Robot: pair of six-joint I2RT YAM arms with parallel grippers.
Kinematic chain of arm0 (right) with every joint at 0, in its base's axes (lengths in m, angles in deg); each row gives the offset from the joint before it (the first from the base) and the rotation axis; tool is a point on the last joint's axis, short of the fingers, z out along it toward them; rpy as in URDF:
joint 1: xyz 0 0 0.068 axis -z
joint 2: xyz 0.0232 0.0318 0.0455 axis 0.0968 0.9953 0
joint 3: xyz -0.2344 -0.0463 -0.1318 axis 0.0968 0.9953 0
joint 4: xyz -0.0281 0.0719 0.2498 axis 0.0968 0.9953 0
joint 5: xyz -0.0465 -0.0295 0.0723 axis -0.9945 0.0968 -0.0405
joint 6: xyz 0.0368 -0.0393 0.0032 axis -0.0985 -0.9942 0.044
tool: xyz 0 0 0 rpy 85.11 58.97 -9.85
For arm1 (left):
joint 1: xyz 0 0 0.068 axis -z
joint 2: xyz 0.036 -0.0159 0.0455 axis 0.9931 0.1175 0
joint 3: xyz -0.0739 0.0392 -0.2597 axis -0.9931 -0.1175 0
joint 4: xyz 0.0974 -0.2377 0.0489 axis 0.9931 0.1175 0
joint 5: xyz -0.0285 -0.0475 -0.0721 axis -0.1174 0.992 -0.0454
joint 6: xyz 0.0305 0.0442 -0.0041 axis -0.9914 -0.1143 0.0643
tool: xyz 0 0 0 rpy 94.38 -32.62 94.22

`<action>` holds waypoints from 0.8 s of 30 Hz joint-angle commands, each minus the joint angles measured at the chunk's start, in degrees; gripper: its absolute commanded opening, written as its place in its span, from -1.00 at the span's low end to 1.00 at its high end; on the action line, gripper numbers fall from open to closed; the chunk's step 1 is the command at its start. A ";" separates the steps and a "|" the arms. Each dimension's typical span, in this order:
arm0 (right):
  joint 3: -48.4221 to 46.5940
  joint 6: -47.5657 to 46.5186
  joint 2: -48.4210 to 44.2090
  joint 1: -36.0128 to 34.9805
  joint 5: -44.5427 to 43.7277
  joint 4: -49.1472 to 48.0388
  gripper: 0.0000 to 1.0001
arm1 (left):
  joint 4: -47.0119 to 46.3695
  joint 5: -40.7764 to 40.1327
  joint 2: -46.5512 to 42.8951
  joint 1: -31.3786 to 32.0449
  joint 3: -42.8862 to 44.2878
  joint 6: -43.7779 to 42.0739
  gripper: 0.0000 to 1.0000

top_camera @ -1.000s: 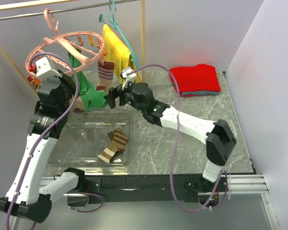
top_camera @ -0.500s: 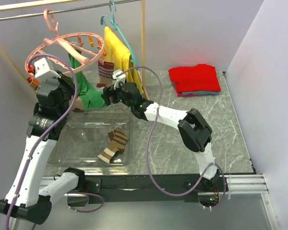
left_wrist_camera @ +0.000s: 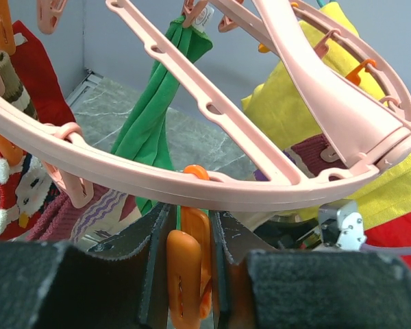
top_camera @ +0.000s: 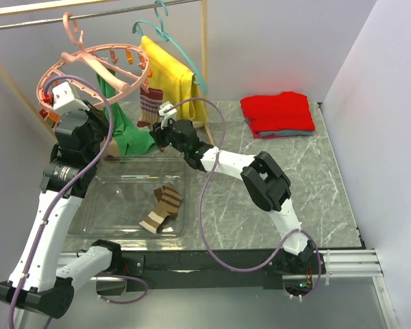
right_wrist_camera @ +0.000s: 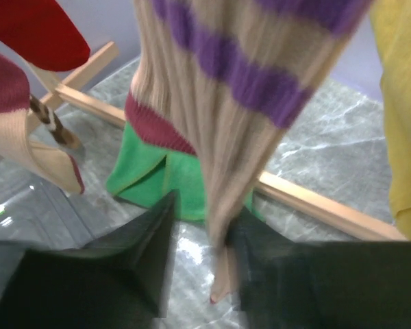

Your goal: Remove the socks clipped to the hanger

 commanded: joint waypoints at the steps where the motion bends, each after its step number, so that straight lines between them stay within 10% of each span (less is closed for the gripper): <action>1: -1.11 -1.38 -1.14 -0.04 1.42 -4.72 -0.37 | 0.89 0.25 -0.22 -0.07 1.28 0.08 -0.73; 6: 4.78 -0.59 -9.13 -1.01 0.19 -4.82 -1.00 | 0.80 0.33 0.13 -0.07 0.76 0.35 -0.32; 13: 9.70 -0.15 -18.88 -3.82 -0.51 1.06 -1.00 | 3.42 3.92 -0.05 -0.07 1.10 1.66 0.63; 24: 11.90 0.91 -25.93 -6.63 -0.51 12.91 -1.00 | 8.01 17.89 -10.41 -0.07 0.05 4.21 0.78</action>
